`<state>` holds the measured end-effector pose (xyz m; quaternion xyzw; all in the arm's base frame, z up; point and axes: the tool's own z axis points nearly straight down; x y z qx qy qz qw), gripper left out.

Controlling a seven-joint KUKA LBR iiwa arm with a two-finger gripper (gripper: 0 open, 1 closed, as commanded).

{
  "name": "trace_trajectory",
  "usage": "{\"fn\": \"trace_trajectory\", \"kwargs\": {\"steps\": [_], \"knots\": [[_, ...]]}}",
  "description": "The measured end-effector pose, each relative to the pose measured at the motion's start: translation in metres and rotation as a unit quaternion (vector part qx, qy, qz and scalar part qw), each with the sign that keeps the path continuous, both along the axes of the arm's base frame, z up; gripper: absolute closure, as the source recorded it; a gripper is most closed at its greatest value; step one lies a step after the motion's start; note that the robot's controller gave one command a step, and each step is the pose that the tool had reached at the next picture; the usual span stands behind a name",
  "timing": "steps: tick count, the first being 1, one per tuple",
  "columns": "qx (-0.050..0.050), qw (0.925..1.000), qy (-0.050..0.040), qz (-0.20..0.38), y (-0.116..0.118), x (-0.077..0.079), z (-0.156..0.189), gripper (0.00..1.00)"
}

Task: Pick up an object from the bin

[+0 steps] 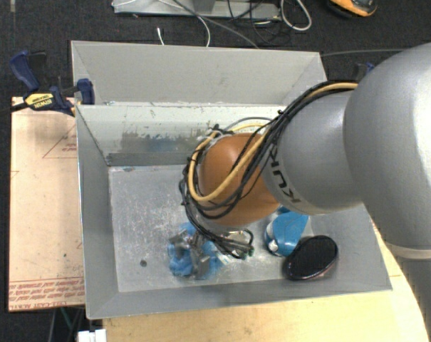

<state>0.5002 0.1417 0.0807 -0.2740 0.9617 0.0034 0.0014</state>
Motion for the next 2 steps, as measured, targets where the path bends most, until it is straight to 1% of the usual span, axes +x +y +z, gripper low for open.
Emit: {"fn": "trace_trajectory", "kwargs": {"steps": [1, 2], "knots": [[0.000, 1.0000, -0.0001, 0.000, 0.000, 0.000, 0.000, 1.00], [0.001, 1.0000, -0.0009, -0.001, -0.012, 0.003, 0.015, 1.00]]}}
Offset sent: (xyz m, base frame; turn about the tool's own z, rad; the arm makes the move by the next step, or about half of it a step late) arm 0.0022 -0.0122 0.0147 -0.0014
